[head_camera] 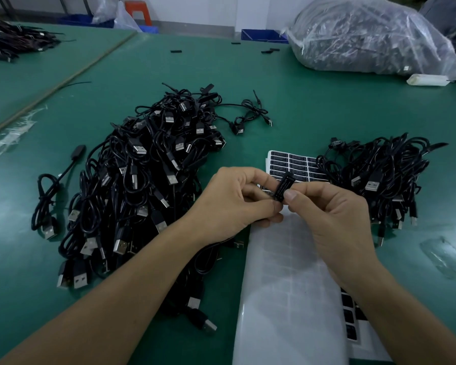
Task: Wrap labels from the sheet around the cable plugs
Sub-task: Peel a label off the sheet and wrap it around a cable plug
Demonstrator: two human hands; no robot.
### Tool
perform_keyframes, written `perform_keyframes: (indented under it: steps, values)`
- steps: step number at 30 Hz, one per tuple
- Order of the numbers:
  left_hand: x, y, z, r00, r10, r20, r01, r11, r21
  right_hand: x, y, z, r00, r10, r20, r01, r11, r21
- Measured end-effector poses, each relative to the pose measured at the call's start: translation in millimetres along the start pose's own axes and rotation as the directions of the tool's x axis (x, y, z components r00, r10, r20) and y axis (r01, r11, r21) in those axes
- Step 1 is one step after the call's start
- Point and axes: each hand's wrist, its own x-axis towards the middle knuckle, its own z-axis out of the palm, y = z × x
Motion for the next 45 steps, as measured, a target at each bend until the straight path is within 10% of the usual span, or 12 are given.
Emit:
perform_keyframes:
  steps: [45]
  values:
    - [1.6, 1.0, 2.1, 0.998, -0.039, 0.059, 0.044, 0.996, -0.083, -2.1, 3.8, 0.8, 0.998, -0.048, -0.031, 0.048, 0.999, 0.011]
